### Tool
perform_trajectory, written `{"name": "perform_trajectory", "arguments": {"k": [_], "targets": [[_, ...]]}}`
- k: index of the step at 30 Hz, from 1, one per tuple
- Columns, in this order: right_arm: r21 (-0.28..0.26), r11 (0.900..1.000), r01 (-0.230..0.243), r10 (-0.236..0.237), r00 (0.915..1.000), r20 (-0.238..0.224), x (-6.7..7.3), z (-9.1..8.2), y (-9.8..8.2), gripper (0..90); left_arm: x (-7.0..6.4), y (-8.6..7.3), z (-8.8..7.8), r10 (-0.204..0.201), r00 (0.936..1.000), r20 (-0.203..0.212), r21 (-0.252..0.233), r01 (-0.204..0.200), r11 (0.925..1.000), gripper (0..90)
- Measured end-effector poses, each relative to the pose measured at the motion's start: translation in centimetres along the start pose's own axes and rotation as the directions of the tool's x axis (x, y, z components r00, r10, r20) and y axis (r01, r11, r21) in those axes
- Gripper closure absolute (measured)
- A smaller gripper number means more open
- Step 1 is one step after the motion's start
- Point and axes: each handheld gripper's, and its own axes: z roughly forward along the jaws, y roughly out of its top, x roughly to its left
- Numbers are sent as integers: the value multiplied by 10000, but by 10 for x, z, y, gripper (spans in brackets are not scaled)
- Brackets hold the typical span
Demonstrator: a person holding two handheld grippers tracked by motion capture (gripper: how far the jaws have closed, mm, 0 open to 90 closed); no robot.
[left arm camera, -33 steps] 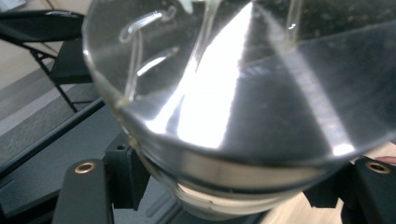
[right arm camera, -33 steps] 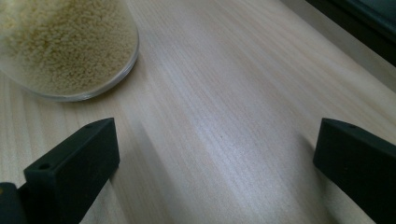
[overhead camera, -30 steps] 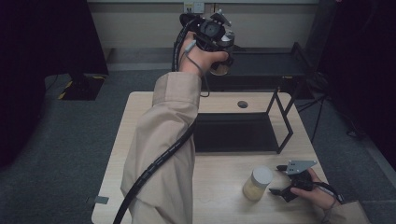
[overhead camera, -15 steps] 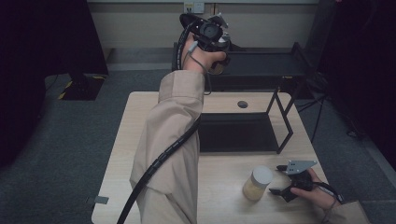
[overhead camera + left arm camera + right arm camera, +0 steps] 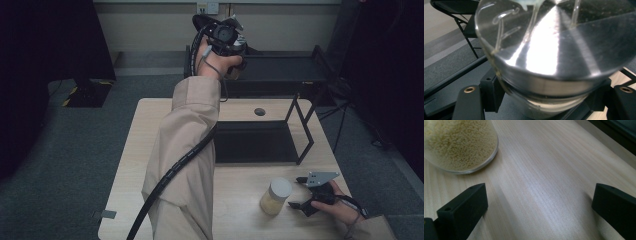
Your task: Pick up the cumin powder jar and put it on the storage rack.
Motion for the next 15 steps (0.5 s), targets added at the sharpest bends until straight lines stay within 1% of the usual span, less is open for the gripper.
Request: {"name": "perform_trajectory", "arguments": {"k": [5, 8, 10, 12, 13, 15], "targets": [[-1, 10000, 1, -1, 10000, 0, 0, 0, 0, 0, 0, -3, 1, -194, 9998, 10, -113, 194, 9997, 309], [8, 10000, 14, -14, 10000, -2, 0, 0, 0, 0, 1, -5, 2, -222, 9997, 28, -195, 223, 9996, 308], [10, 10000, 13, -13, 10000, -3, 0, 0, 0, 0, 1, -6, 2, -310, 9995, -26, -200, 309, 9993, 305], [8, 10000, 14, -14, 10000, -2, 0, 0, 0, 0, -1, -6, 2, -266, 9996, -105, -217, 264, 9994, 300], [11, 10000, 12, -12, 10000, -3, 0, 0, 0, 0, -2, -5, 2, -170, 9997, -182, -186, 167, 9997, 297], [9, 10000, 15, -15, 10000, -1, 0, 0, 0, 0, -3, -5, 2, -170, 9996, -219, -178, 166, 9997, 295]]}}
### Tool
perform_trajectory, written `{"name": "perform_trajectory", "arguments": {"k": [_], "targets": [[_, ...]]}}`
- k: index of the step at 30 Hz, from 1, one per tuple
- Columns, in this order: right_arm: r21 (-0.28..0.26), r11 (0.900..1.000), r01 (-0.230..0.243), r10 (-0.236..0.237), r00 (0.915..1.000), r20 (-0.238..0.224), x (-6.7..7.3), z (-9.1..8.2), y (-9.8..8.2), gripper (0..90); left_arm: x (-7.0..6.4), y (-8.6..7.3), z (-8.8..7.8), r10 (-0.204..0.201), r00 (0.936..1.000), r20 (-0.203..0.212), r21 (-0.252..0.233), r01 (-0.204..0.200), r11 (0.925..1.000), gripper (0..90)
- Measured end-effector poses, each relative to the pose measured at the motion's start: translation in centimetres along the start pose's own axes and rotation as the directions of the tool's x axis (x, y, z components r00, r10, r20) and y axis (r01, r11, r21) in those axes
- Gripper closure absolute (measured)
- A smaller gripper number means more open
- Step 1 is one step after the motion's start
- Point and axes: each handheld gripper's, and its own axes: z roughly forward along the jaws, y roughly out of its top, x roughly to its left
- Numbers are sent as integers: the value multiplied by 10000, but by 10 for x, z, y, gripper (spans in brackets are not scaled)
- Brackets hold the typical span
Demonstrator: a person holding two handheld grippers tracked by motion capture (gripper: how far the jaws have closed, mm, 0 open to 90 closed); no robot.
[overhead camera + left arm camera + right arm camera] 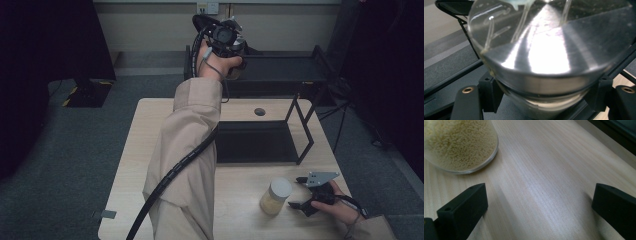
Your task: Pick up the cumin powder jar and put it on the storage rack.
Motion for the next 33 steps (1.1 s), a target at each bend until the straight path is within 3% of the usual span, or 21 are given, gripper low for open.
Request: {"name": "perform_trajectory", "arguments": {"k": [9, 15, 22, 33], "targets": [[-1, 10000, -13, 13, 10000, 13, 0, 0, 0, 0, -8, -3, -5, -383, 9986, -358, -116, 379, 9992, 156], [14, 10000, -49, 49, 10000, 10, 1, 0, 0, 0, -12, -6, -11, -406, 9980, -490, -128, 400, 9991, 93], [20, 10000, -60, 60, 10000, 12, 1, 0, 0, 0, -13, -18, -18, -329, 9991, -278, -302, 321, 9990, 18], [18, 10000, -83, 83, 10000, 12, 1, 0, 0, 0, -15, -43, -25, -13, 10000, 0, -386, 13, 9993, 20]]}}
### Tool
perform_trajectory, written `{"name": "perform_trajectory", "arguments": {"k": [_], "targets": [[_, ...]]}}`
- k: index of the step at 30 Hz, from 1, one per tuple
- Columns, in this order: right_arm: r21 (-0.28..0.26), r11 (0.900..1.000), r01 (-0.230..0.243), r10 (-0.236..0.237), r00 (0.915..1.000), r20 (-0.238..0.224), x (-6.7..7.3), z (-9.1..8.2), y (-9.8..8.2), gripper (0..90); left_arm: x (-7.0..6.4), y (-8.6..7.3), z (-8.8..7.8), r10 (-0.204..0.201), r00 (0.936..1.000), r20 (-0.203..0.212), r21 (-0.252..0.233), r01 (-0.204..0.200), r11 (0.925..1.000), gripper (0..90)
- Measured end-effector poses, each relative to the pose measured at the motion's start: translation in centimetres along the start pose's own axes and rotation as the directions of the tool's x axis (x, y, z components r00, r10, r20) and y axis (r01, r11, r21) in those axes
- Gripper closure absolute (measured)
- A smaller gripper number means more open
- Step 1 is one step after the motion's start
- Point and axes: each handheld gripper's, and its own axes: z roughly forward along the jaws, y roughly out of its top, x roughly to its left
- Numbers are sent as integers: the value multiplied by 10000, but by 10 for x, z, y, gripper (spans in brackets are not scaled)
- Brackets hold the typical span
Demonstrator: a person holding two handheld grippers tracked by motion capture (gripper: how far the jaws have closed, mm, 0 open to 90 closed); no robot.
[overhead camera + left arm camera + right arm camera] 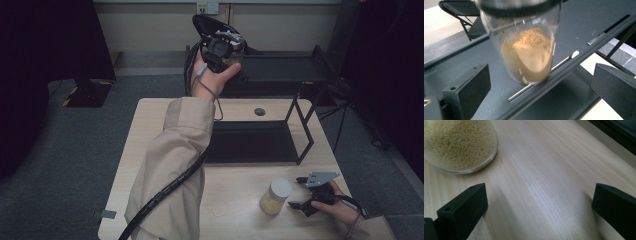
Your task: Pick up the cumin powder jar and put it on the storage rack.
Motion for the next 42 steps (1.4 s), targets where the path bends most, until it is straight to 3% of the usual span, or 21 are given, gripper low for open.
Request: {"name": "perform_trajectory", "arguments": {"k": [18, 22, 42], "targets": [[4, 10000, 2, -2, 10000, 0, 0, 0, 0, 0, -5, -38, -10, 367, 9986, 382, -305, -355, 9989, 29], [-12, 10000, 24, -24, 10000, 14, 0, 0, 0, 0, -2, -47, -10, 383, 9972, 639, -307, -364, 9989, 30], [-10, 10000, 5, -5, 10000, 30, 0, 0, 0, 0, 5, -101, 14, 106, 9933, 1155, -292, -72, 9995, 30]]}}
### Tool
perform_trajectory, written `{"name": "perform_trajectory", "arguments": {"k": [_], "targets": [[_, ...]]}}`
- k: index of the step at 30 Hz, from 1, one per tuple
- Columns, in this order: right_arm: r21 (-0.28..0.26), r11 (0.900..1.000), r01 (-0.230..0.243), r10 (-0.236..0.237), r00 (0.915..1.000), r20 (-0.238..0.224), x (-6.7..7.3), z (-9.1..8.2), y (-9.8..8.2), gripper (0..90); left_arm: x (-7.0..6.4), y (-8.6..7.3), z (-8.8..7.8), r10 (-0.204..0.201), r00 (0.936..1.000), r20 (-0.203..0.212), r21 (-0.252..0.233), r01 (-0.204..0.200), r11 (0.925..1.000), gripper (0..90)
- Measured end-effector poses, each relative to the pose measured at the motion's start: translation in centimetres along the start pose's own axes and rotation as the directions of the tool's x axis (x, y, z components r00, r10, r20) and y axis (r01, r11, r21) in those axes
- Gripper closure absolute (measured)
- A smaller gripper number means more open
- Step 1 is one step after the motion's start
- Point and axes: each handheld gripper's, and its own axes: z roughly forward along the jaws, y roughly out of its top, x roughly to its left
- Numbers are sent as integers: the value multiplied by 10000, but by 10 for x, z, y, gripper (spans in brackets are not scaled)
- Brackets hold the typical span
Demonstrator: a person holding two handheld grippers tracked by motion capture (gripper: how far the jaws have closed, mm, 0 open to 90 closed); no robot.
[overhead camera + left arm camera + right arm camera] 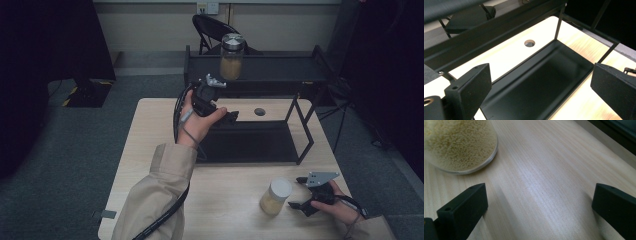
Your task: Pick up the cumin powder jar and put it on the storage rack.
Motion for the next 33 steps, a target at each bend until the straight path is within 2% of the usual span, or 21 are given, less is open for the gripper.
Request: {"name": "perform_trajectory", "arguments": {"k": [5, 12, 21, 33], "targets": [[-11, 10000, -6, 6, 10000, 5, 0, 0, 0, 0, 0, -12, 11, -59, 9999, 142, 155, 57, 9999, 29], [-11, 10000, -6, 6, 10000, 5, 0, 0, 0, 0, -3, -23, 27, 62, 9997, 224, 515, -73, 9986, 29], [-17, 10000, 10, -10, 10000, 5, 0, 0, 0, 0, -7, -39, 40, 107, 9993, 366, 744, -134, 9971, 29], [0, 10000, -17, 17, 10000, 0, 0, 0, 0, 0, -4, -66, 59, 8, 9978, 660, 1109, -81, 9938, 28]]}}
